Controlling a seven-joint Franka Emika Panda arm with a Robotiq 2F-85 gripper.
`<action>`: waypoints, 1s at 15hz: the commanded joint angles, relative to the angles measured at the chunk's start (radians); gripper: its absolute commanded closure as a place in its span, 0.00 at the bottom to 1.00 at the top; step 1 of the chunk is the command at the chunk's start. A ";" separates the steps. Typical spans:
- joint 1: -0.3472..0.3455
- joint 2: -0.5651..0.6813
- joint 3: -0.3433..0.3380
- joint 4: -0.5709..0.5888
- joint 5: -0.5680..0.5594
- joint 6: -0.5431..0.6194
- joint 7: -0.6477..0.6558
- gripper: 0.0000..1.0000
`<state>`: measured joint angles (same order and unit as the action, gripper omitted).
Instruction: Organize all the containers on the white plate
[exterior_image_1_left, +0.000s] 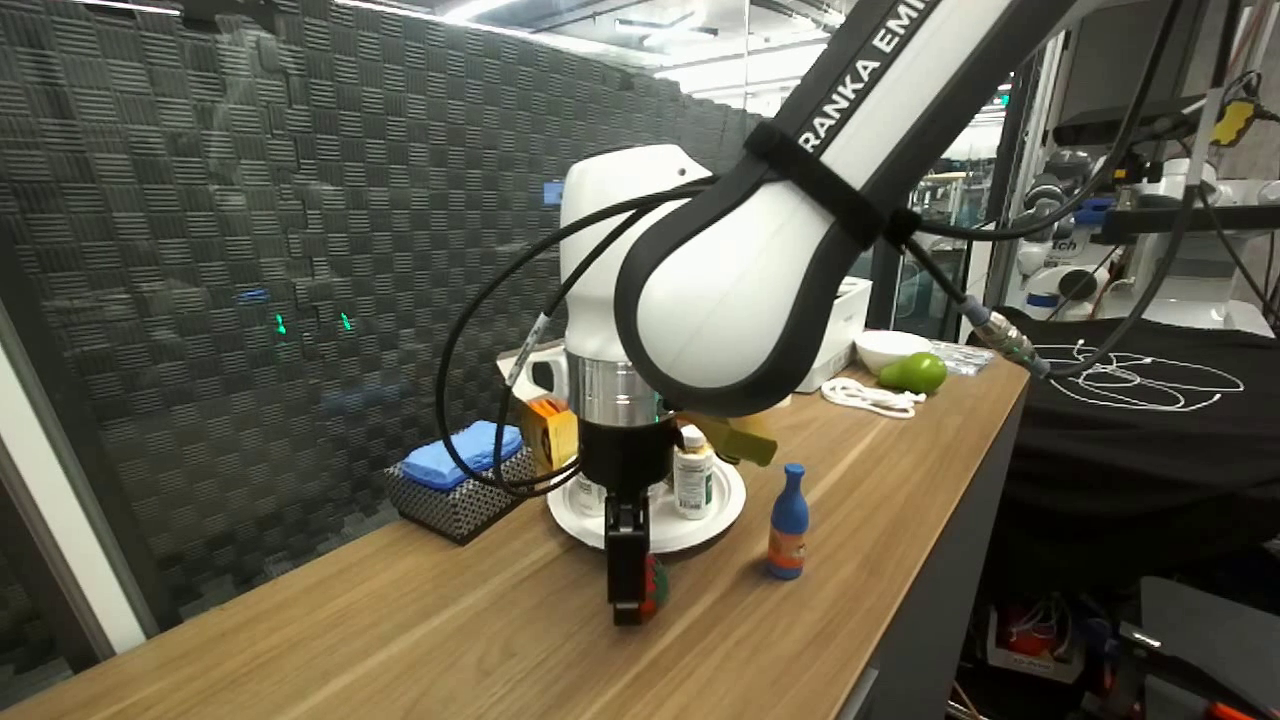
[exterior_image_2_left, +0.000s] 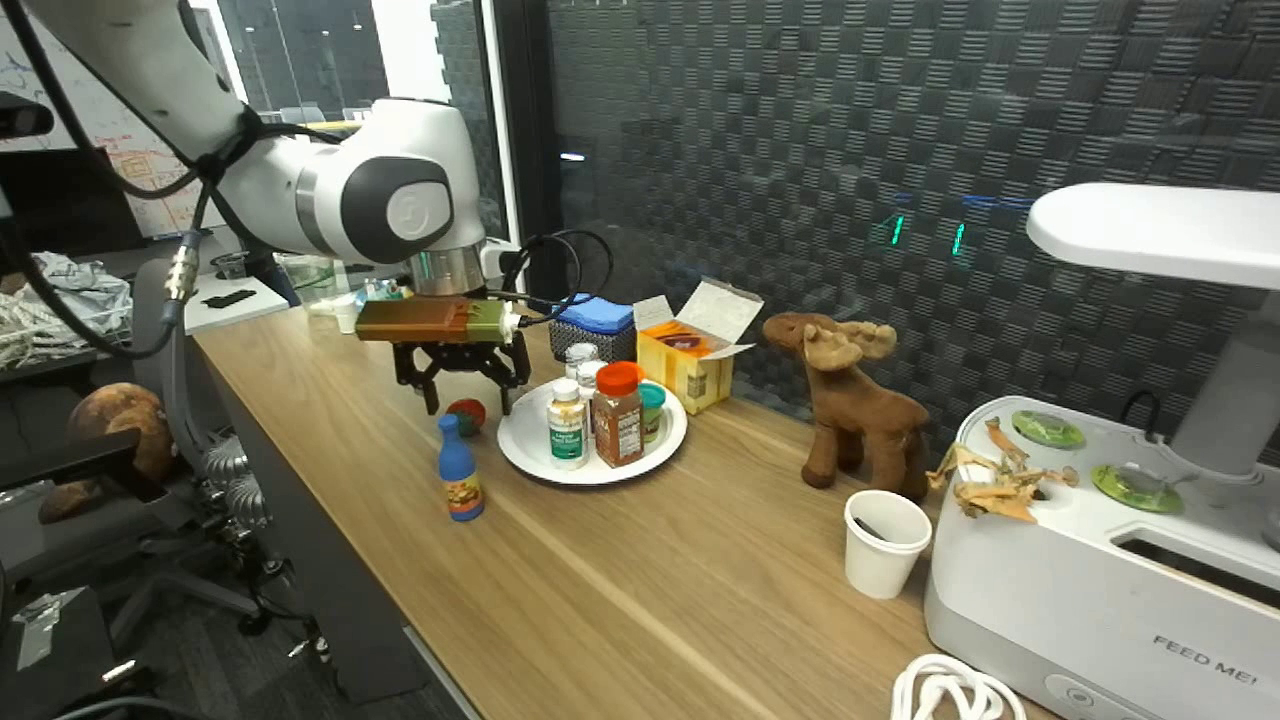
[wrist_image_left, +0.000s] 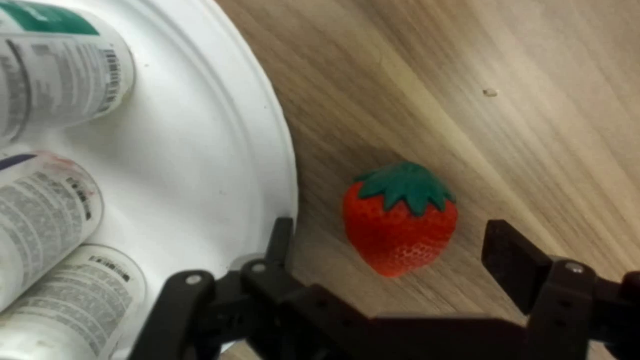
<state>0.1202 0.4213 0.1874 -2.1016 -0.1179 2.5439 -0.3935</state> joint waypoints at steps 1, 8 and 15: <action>0.006 0.011 -0.016 0.031 -0.047 -0.008 0.008 0.28; 0.008 0.004 -0.032 0.025 -0.094 -0.012 0.023 0.36; -0.006 -0.030 -0.008 0.011 -0.059 -0.021 0.001 0.77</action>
<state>0.1203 0.4140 0.1622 -2.0869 -0.1901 2.5365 -0.3878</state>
